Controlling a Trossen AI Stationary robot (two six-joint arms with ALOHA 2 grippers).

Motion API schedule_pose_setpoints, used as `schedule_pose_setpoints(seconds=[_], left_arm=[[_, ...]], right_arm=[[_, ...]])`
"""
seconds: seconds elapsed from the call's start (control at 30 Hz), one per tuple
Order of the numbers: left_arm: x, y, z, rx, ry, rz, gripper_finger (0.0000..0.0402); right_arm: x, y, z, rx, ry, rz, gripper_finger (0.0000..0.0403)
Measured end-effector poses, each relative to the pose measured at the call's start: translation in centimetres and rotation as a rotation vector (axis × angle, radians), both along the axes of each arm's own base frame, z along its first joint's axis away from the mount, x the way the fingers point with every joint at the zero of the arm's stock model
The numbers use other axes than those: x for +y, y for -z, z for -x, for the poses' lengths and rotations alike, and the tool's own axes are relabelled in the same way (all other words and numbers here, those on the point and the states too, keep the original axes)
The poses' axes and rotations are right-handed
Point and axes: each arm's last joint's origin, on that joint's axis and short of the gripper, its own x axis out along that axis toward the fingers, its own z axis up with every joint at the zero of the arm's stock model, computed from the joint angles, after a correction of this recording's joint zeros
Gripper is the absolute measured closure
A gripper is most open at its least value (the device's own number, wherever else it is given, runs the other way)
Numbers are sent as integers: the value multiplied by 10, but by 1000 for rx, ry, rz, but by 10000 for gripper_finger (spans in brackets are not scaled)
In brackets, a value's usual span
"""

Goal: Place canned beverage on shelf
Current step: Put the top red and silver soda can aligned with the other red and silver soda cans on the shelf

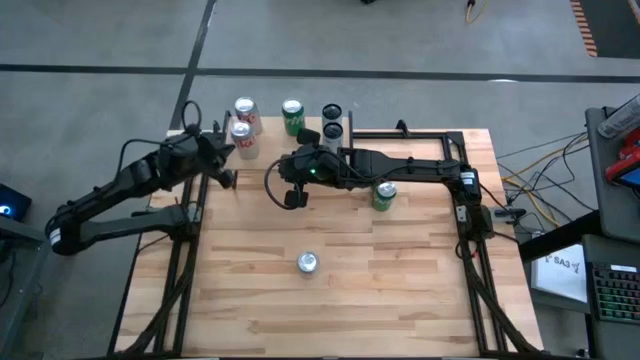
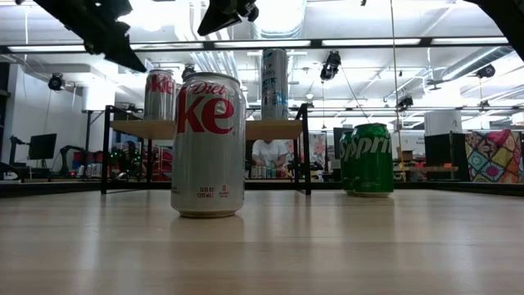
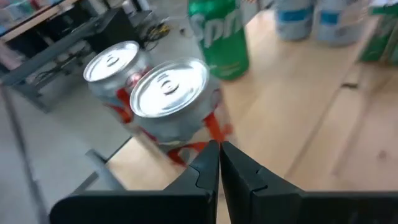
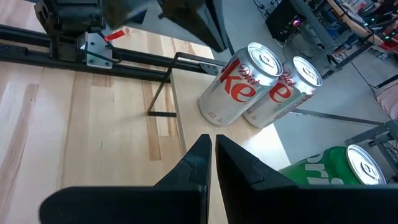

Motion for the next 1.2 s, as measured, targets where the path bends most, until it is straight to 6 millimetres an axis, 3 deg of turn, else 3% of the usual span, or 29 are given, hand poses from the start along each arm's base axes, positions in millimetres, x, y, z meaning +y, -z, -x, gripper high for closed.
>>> schedule_pose_setpoints(seconds=[0.17,0.47,1.0,1.1,1.2], left_arm=[[8,4,-8,60,-86,-29,402],[16,9,-22,112,-90,-47,402],[15,4,-14,84,-219,-93,402],[10,4,-10,54,-152,-49,402],[1,5,-8,15,89,52,402]], right_arm=[[0,0,0,-1,1,-2,390],[0,0,0,-1,1,-2,390],[0,2,1,15,5,-10,390],[0,3,2,35,5,-11,390],[0,5,3,60,5,-12,390]])
